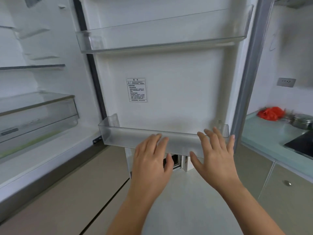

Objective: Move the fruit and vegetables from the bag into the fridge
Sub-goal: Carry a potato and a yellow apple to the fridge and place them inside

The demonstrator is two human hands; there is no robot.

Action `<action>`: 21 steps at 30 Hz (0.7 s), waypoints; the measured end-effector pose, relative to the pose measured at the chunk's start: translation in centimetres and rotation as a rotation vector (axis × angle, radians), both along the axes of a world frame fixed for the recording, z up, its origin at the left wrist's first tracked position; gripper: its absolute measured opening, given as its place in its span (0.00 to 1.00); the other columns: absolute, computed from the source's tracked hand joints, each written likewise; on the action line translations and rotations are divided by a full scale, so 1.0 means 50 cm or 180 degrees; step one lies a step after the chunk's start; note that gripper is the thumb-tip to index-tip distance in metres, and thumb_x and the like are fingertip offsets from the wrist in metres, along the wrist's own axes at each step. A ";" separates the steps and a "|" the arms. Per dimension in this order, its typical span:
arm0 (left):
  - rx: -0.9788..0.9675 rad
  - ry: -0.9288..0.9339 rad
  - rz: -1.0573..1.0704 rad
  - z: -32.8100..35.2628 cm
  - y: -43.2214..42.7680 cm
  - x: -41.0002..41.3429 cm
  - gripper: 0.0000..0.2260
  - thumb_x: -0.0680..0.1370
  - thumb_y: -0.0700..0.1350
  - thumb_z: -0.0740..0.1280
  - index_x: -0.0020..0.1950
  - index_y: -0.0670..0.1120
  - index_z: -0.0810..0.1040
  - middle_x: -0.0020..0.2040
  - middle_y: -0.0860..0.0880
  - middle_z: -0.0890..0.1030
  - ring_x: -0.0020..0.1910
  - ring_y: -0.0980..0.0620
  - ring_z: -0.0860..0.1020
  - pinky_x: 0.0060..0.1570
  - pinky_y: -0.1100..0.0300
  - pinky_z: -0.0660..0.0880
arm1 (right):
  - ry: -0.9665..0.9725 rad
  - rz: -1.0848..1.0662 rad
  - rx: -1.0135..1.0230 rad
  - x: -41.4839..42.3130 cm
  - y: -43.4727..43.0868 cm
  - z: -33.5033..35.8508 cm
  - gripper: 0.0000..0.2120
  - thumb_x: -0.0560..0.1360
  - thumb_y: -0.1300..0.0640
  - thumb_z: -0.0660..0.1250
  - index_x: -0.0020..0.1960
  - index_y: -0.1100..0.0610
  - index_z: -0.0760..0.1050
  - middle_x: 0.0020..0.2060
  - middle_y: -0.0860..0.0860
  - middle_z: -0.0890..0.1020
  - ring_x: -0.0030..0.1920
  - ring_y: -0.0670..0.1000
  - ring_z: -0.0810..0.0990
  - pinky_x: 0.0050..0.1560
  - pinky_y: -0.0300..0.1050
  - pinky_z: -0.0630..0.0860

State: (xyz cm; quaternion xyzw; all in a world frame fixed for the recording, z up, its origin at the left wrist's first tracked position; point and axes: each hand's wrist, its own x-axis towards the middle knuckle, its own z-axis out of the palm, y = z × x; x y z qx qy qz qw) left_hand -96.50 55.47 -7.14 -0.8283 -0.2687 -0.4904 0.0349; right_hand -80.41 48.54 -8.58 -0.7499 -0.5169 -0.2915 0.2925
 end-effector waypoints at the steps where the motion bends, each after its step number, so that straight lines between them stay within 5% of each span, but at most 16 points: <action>1: 0.0029 -0.0011 0.0008 0.003 0.009 0.021 0.17 0.72 0.46 0.59 0.57 0.41 0.77 0.56 0.43 0.79 0.58 0.49 0.69 0.58 0.56 0.63 | -0.0023 0.0014 -0.0035 0.024 0.009 0.002 0.24 0.69 0.48 0.60 0.59 0.62 0.72 0.56 0.60 0.77 0.63 0.63 0.71 0.64 0.66 0.52; 9: 0.0008 0.0177 0.0164 0.014 0.074 0.141 0.17 0.72 0.47 0.58 0.56 0.42 0.78 0.56 0.43 0.80 0.57 0.44 0.76 0.55 0.48 0.73 | 0.0032 0.0141 -0.0211 0.185 0.097 0.012 0.26 0.65 0.56 0.75 0.59 0.64 0.73 0.53 0.60 0.78 0.59 0.62 0.75 0.59 0.72 0.62; 21: -0.0068 0.0313 0.0084 0.016 0.146 0.232 0.18 0.72 0.47 0.57 0.55 0.42 0.79 0.55 0.43 0.80 0.56 0.41 0.77 0.55 0.44 0.74 | 0.0113 0.0319 -0.0445 0.291 0.170 0.013 0.26 0.69 0.55 0.70 0.65 0.60 0.69 0.62 0.57 0.73 0.68 0.59 0.67 0.66 0.66 0.56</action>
